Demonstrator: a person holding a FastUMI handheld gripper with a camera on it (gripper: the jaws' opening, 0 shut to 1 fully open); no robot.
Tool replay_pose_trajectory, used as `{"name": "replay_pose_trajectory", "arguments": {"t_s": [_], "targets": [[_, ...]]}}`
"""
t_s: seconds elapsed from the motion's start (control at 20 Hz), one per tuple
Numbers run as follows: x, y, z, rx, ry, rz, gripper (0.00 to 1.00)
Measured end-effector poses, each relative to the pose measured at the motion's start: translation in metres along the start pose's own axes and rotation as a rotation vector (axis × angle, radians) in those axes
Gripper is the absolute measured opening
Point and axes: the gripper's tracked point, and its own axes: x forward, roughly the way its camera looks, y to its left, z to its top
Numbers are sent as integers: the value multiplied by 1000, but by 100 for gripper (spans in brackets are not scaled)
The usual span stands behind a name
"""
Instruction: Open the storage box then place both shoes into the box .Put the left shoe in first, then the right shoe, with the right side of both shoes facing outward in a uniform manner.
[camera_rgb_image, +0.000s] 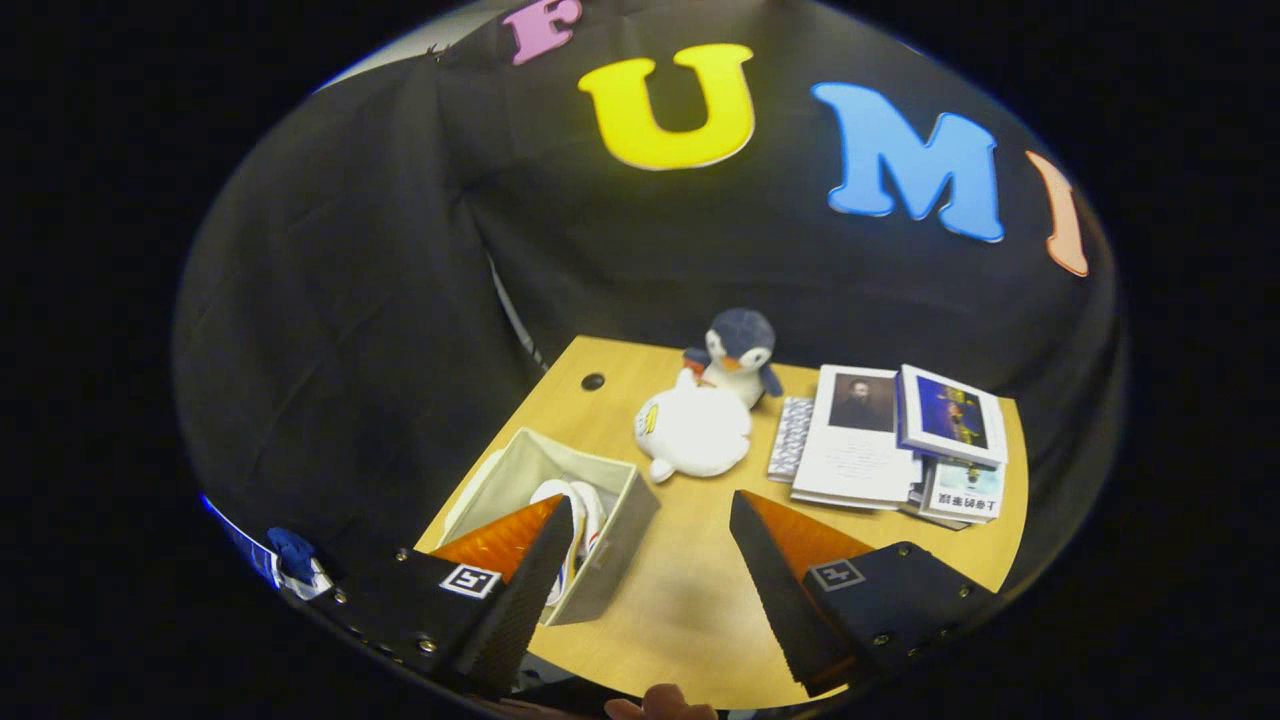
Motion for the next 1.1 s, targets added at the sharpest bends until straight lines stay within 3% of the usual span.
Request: {"name": "replay_pose_trajectory", "arguments": {"t_s": [0.3, 0.65, 1.1], "targets": [[-89, -68, 40, -82, -424, -218, 96], [-175, -75, 31, -41, -666, -316, 96], [-202, -84, 13, -90, -701, -374, 96]]}}
